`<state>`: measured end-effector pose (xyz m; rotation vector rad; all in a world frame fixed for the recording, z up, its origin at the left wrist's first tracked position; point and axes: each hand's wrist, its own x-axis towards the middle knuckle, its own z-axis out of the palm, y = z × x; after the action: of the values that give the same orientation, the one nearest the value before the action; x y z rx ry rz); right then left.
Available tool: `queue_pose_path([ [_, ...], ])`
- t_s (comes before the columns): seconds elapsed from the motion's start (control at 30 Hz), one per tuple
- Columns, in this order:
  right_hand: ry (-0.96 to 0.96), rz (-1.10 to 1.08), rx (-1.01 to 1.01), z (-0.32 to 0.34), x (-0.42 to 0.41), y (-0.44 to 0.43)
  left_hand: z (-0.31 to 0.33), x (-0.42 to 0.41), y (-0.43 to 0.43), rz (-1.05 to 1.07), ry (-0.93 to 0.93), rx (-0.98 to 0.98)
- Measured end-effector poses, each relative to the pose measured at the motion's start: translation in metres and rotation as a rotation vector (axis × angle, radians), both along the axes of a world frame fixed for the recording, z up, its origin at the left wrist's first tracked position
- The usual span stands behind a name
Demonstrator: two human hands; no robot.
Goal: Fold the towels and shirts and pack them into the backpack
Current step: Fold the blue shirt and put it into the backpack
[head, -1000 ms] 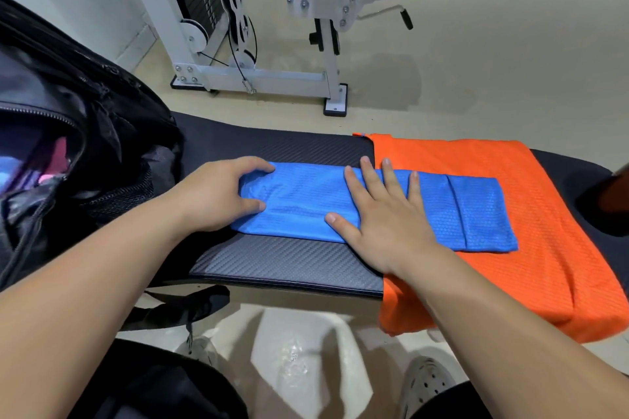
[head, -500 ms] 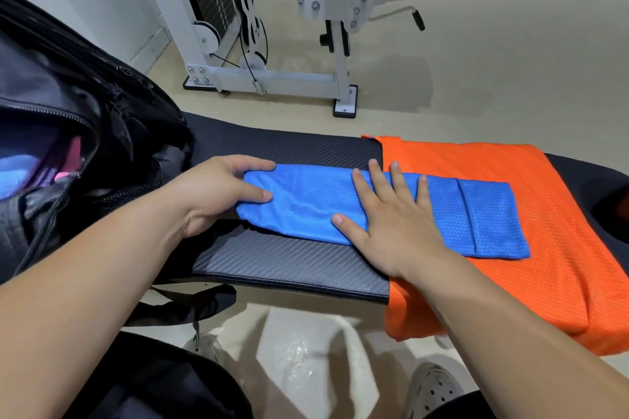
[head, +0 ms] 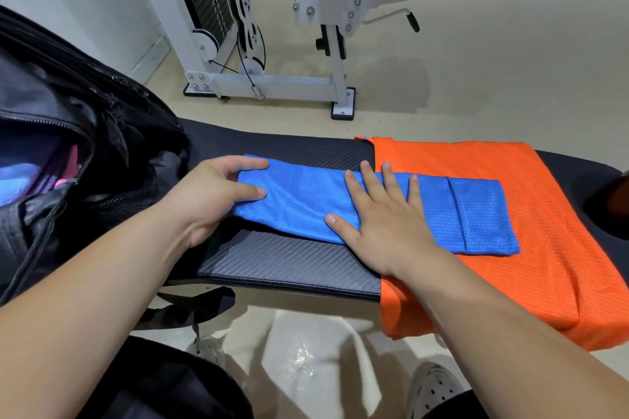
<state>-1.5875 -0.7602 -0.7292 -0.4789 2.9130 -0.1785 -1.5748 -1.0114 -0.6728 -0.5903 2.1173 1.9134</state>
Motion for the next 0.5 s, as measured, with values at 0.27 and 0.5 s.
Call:
queue_pose_path([
  [0.27,-0.025,-0.041,-0.245,0.025,-0.004,0.023,0.045,0.002,0.047,-0.004,0.28,-0.451],
  [0.5,0.054,-0.265,-0.264,0.04,-0.006,0.115,0.052,0.001,0.157,-0.218,0.469,-0.744],
])
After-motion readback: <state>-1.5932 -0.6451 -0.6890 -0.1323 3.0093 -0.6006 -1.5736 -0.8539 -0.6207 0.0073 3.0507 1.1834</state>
